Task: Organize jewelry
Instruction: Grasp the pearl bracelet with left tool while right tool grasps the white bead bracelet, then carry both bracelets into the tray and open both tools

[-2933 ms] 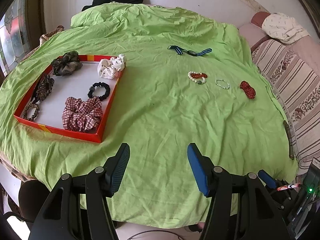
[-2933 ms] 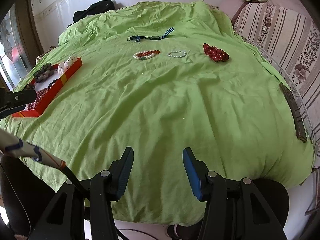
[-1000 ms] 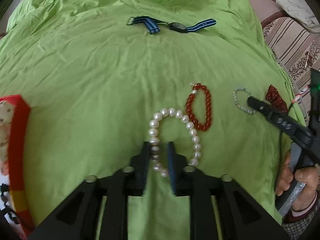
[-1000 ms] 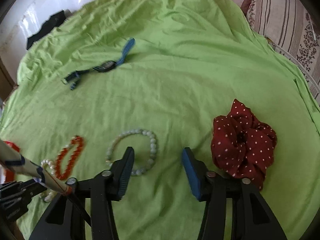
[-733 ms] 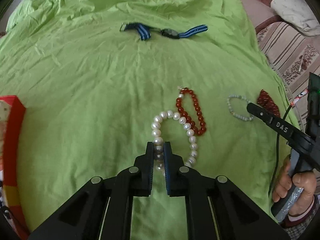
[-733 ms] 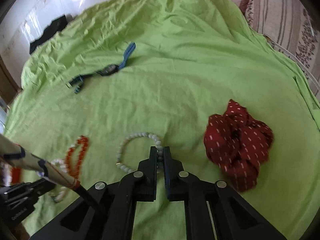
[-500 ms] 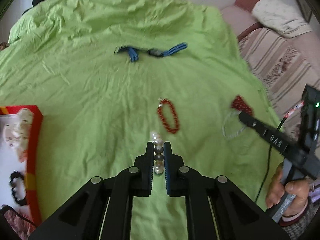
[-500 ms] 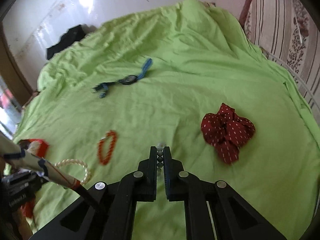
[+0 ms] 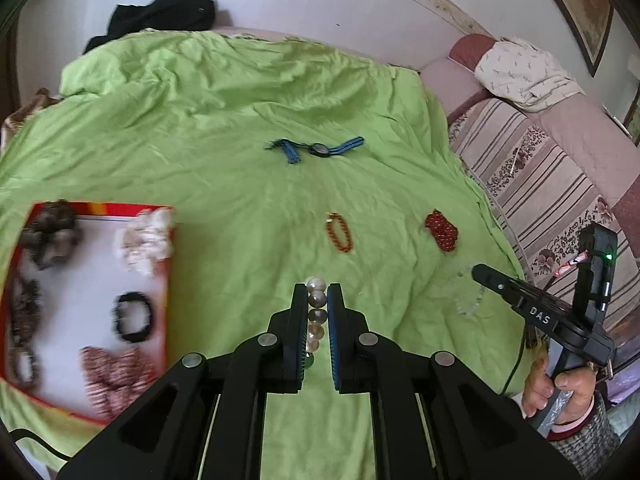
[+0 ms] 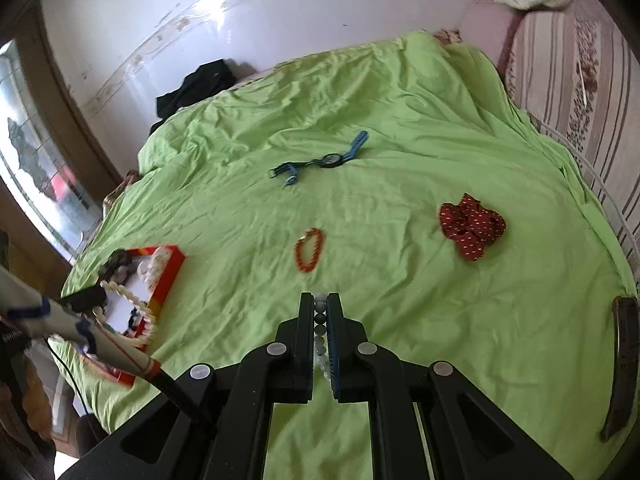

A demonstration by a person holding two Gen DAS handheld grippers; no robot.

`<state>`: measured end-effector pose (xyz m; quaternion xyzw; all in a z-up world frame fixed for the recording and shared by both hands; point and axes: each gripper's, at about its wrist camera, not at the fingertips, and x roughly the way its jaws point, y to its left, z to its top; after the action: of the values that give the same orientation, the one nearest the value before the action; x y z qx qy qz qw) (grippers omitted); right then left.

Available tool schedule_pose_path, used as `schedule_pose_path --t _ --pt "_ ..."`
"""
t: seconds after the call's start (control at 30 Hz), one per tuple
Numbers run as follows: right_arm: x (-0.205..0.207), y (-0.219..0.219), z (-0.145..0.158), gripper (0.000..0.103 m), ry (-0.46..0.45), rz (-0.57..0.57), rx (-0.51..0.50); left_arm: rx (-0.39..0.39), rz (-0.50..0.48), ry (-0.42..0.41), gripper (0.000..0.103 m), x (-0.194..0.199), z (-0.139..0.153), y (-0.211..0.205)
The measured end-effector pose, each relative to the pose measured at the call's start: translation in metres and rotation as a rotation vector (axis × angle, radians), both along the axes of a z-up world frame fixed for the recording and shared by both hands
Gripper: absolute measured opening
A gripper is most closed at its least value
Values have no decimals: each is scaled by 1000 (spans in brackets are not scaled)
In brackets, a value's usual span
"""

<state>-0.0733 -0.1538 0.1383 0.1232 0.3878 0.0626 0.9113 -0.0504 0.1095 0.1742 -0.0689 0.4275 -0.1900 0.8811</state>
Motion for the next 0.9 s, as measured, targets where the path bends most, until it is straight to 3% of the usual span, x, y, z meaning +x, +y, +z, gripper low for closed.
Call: schedule_pose_path --t 0.2,0.47,0.73,0.9 --pt "-14 36 10 6 -15 57 -26 72 99 -13 9 -12 9 60" --pt "-15 77 7 6 1 122 -65 101 227 18 9 -9 -2 134" --pt "-2 120 -3 6 35 196 -114 -14 308 133 9 22 -43 184" --pt "14 150 -11 6 64 241 -127 -23 343 137 9 46 -63 194"
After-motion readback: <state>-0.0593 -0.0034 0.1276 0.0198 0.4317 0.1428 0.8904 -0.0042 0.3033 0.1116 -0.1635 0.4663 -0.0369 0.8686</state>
